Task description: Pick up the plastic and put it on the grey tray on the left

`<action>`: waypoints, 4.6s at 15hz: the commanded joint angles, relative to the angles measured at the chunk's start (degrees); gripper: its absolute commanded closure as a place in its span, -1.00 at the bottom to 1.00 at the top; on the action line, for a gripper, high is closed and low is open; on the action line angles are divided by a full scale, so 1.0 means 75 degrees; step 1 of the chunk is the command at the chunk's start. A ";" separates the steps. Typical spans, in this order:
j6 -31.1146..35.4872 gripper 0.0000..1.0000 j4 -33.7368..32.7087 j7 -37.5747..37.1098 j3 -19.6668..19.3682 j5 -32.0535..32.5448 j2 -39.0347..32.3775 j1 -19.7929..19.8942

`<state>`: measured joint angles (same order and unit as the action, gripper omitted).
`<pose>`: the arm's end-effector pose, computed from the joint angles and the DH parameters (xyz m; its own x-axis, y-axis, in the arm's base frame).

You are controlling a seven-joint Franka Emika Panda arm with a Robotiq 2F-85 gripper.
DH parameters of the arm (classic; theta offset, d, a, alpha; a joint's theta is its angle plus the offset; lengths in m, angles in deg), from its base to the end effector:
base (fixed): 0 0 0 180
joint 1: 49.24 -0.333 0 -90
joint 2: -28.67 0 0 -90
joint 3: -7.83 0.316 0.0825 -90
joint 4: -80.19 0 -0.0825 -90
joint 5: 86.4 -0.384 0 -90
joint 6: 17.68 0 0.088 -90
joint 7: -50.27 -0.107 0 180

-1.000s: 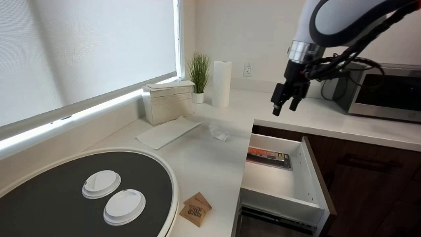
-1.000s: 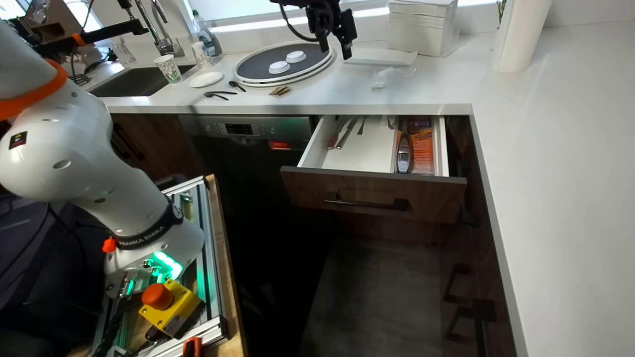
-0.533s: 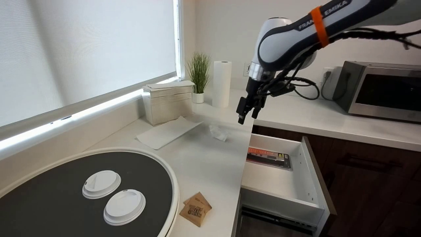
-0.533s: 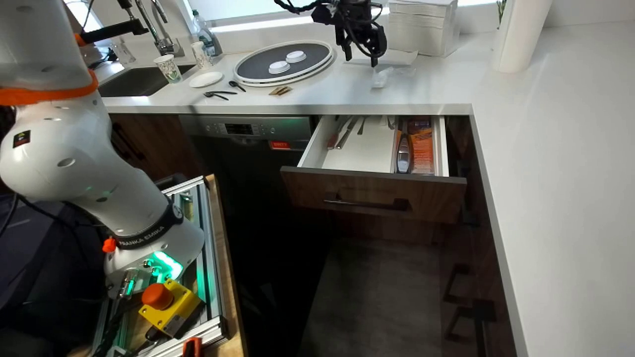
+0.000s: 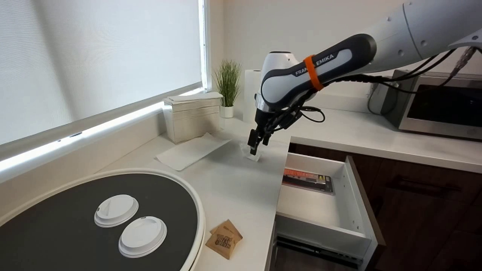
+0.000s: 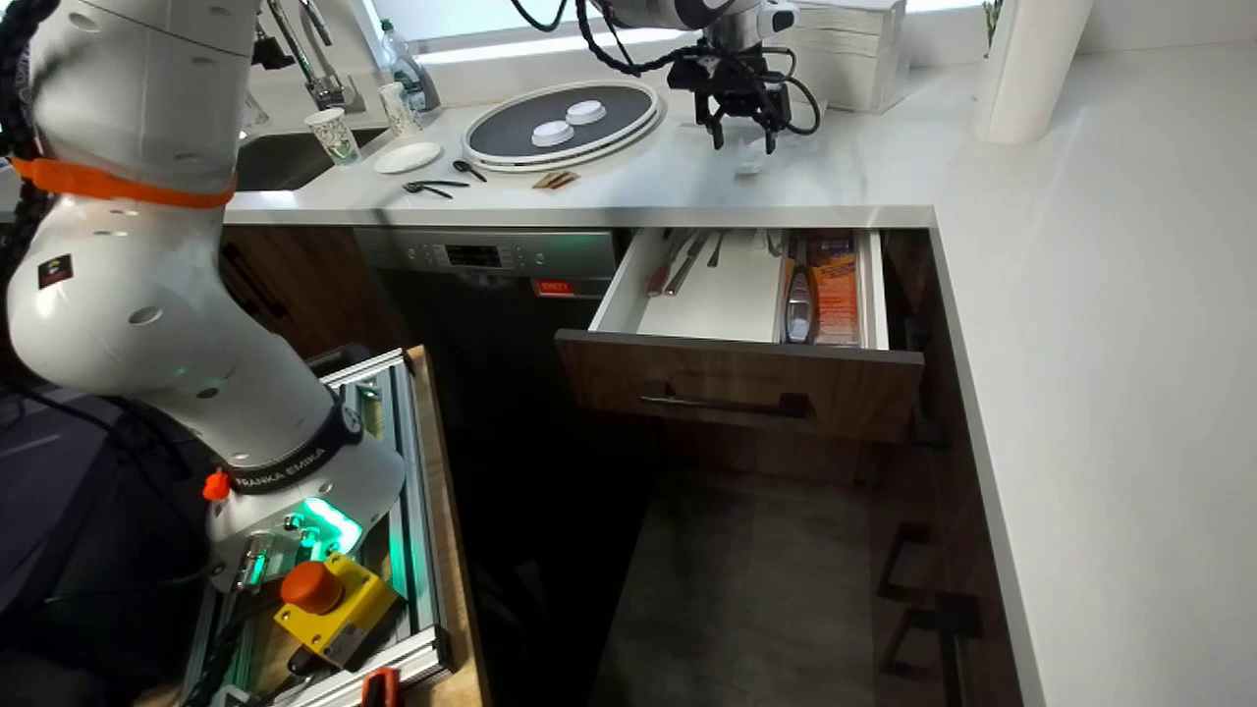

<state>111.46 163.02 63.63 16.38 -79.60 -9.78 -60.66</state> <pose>0.6981 0.2274 0.3103 0.8093 0.5708 0.1386 0.5710 -0.8198 0.0425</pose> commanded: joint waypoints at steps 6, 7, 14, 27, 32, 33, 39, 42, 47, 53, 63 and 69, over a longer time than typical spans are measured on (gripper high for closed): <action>-0.0076 0.34 -0.1969 0.0572 -0.0087 0.0526 -0.1457 -0.0454; -0.0091 0.48 -0.2045 0.0625 -0.0095 0.0559 -0.1503 -0.0473; -0.0195 1.00 -0.1525 0.1443 0.0274 0.0551 -0.1085 -0.0520; 0.0275 0.98 -0.0345 0.3579 0.1520 0.0340 -0.0297 -0.0705; 0.0651 1.00 -0.0047 0.3975 0.1701 0.0234 -0.0077 -0.0560; 0.0683 1.00 -0.0277 0.4351 0.1819 0.0302 -0.0154 -0.0643; 0.0636 1.00 -0.1382 0.5961 0.2500 0.0128 -0.0541 -0.1363; 0.0674 1.00 -0.1701 0.6844 0.2847 -0.0118 -0.0805 -0.1695; 0.0694 0.98 -0.1472 0.6545 0.2804 0.0033 -0.0627 -0.1722; 0.0670 1.00 -0.2435 0.7161 0.2949 -0.0570 -0.1494 -0.2419; 0.0478 0.06 -0.2953 0.7890 0.3417 -0.0856 -0.2237 -0.2731; -0.0333 -0.83 -0.3272 0.7597 0.3264 -0.0678 -0.1519 -0.2633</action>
<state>112.98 139.83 121.09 41.27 -85.40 -23.93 -80.74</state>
